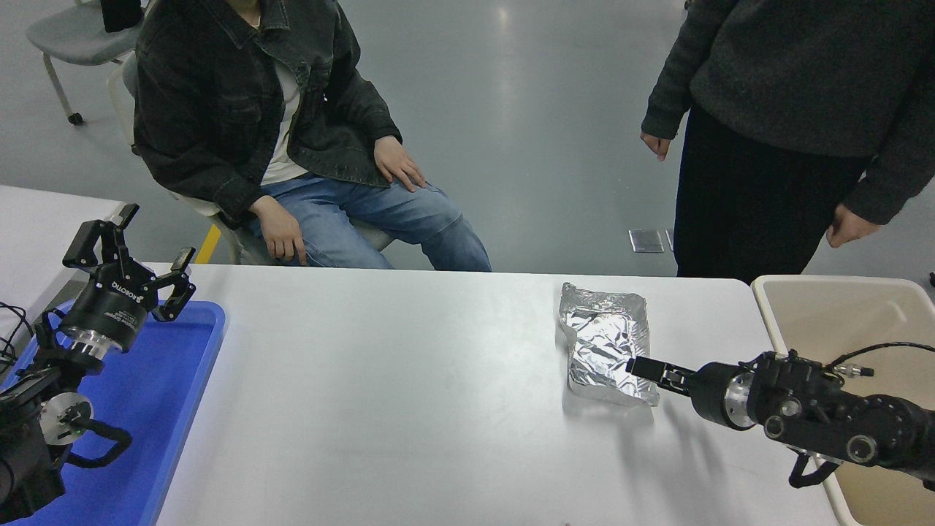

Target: Clean the table surface

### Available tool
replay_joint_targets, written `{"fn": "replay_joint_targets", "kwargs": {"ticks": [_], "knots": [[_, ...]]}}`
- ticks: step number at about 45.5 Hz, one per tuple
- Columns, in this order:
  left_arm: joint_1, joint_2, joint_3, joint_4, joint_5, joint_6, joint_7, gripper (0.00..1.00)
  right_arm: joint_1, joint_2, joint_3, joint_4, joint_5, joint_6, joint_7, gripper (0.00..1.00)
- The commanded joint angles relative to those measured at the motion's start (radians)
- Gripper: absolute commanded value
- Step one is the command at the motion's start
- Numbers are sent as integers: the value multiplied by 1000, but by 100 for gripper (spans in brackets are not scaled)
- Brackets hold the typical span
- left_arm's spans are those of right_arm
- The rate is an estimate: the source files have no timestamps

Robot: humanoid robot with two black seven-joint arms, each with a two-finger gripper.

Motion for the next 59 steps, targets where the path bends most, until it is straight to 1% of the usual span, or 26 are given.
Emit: {"fn": "replay_joint_targets", "kwargs": {"ticks": [1, 9, 18, 23, 29, 30, 31, 40, 59], "knots": [[0, -1, 0, 1, 0, 0, 0, 100, -17, 76, 0, -102, 1, -2, 0, 80], [0, -1, 0, 0, 0, 0, 0, 100, -23, 109, 0, -154, 0, -2, 2, 78], [0, 0, 0, 1, 0, 0, 0, 100, -23, 111, -5, -152, -3, 1, 2, 65], [0, 0, 0, 0, 0, 0, 0, 100, -17, 109, -14, -145, -3, 5, 2, 47], [0, 0, 0, 0, 0, 0, 0, 100, -11, 109, -17, -140, -8, 25, 2, 8], [0, 0, 0, 0, 0, 0, 0, 100, -11, 111, -17, -140, -8, 31, 2, 2], [0, 0, 0, 0, 0, 0, 0, 100, -11, 111, -18, -140, -8, 36, 2, 0], [0, 0, 0, 0, 0, 0, 0, 100, -4, 109, -20, -139, -8, 73, 5, 0], [0, 0, 0, 0, 0, 0, 0, 100, 6, 86, -19, -120, 0, 73, 9, 0]]}}
